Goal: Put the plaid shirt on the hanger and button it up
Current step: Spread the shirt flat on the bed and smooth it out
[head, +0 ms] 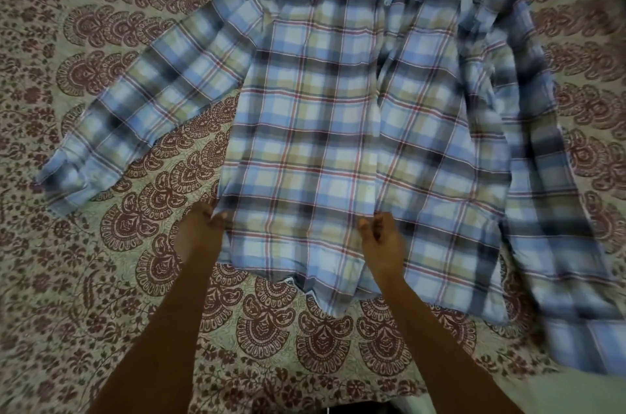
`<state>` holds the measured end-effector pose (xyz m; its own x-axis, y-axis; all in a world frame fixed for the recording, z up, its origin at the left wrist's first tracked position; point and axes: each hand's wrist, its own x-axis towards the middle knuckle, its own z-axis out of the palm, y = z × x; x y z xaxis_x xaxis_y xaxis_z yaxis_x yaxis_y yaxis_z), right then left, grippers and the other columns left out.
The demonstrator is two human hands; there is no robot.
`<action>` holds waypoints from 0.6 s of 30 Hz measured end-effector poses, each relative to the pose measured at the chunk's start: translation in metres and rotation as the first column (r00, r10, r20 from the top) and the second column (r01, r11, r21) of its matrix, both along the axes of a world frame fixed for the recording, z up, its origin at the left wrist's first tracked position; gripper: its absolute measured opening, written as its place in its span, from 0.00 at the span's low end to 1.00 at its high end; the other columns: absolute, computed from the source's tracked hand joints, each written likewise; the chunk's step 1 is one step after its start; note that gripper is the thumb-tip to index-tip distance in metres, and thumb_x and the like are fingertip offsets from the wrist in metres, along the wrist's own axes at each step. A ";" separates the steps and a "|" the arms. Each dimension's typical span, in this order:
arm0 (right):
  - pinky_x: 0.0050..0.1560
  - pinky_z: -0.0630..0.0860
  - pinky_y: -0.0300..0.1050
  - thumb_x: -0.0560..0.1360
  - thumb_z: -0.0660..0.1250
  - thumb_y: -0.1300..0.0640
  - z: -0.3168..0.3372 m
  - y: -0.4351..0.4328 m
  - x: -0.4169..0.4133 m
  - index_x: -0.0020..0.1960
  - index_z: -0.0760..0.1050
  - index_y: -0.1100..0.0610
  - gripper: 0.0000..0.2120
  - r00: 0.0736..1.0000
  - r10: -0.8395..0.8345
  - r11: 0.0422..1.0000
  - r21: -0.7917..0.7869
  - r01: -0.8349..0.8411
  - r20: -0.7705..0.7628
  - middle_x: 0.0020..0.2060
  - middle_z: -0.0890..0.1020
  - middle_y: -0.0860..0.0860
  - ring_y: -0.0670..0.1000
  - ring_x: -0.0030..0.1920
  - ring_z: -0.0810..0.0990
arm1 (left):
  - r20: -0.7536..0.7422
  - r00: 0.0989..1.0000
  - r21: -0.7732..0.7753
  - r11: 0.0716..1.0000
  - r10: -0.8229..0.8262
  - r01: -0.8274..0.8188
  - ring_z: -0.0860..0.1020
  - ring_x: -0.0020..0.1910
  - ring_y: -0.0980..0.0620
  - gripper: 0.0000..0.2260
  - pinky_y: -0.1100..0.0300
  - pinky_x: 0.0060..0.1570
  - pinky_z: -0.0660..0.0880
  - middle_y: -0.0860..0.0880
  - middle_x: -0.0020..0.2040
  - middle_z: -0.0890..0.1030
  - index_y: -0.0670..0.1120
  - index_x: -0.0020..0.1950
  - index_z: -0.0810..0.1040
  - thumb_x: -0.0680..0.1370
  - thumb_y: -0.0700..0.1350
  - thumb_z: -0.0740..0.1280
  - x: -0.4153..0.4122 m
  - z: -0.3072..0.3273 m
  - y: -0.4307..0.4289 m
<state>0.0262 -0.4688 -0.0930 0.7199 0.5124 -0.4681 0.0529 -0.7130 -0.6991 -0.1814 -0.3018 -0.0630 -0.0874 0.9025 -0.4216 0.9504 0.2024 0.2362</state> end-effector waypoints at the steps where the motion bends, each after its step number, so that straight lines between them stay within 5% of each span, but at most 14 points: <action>1: 0.35 0.67 0.42 0.77 0.63 0.57 -0.002 -0.005 0.001 0.42 0.66 0.58 0.08 0.999 0.052 0.998 -0.030 -0.052 0.003 0.28 0.73 0.52 0.53 0.31 0.73 | -0.015 1.000 0.014 1.000 0.007 -0.007 0.78 0.50 0.37 0.10 0.54 0.42 0.66 0.36 0.51 0.80 0.39 0.55 0.73 0.77 0.43 0.66 0.001 0.002 -0.001; 6: 0.41 0.71 0.48 0.76 0.63 0.52 0.007 -0.002 0.002 0.42 0.66 0.56 0.09 0.957 0.268 0.957 -0.087 -0.278 -0.113 0.30 0.72 0.49 0.53 0.36 0.73 | -0.024 0.998 0.207 0.977 -0.052 0.056 0.76 0.47 0.37 0.11 0.53 0.39 0.66 0.37 0.54 0.76 0.40 0.55 0.71 0.73 0.35 0.65 0.028 0.010 -0.006; 8: 0.38 0.69 0.47 0.75 0.65 0.54 0.013 0.002 0.002 0.41 0.65 0.56 0.11 0.948 0.303 0.951 -0.038 -0.307 -0.094 0.29 0.67 0.47 0.52 0.34 0.70 | 0.104 0.975 0.251 0.954 -0.195 0.164 0.77 0.43 0.40 0.07 0.57 0.38 0.66 0.39 0.49 0.78 0.40 0.52 0.73 0.74 0.37 0.65 0.047 0.013 -0.011; 12: 0.37 0.67 0.44 0.74 0.68 0.54 0.023 0.005 -0.002 0.46 0.66 0.54 0.10 0.833 0.518 0.854 0.067 -0.515 -0.194 0.31 0.69 0.49 0.50 0.33 0.69 | 0.498 0.803 0.109 0.942 -0.328 0.317 0.74 0.29 0.62 0.09 0.70 0.31 0.67 0.57 0.31 0.75 0.43 0.50 0.77 0.77 0.48 0.65 0.094 0.018 -0.031; 14: 0.39 0.68 0.43 0.75 0.66 0.55 0.027 0.005 0.000 0.51 0.69 0.53 0.08 0.801 0.547 0.837 0.119 -0.535 -0.245 0.33 0.72 0.49 0.49 0.34 0.71 | 0.571 0.746 0.037 0.918 -0.343 0.394 0.76 0.36 0.62 0.10 0.74 0.38 0.69 0.54 0.39 0.78 0.45 0.56 0.77 0.78 0.47 0.65 0.117 0.019 -0.034; 16: 0.44 0.71 0.43 0.76 0.64 0.60 0.026 0.004 0.010 0.52 0.72 0.52 0.07 0.855 0.428 0.904 0.124 -0.410 -0.294 0.35 0.75 0.46 0.48 0.37 0.73 | 0.546 0.722 -0.040 0.848 -0.425 0.529 0.76 0.54 0.50 0.14 0.62 0.54 0.73 0.45 0.56 0.78 0.46 0.63 0.74 0.78 0.43 0.64 0.133 0.009 -0.029; 18: 0.45 0.75 0.48 0.76 0.61 0.65 0.022 0.002 0.025 0.51 0.75 0.55 0.08 0.934 0.305 0.951 0.116 -0.287 -0.185 0.37 0.79 0.50 0.51 0.39 0.77 | 0.444 0.715 -0.164 0.735 -0.541 0.658 0.69 0.66 0.44 0.18 0.50 0.64 0.68 0.42 0.66 0.71 0.49 0.67 0.71 0.77 0.43 0.64 0.143 -0.001 -0.019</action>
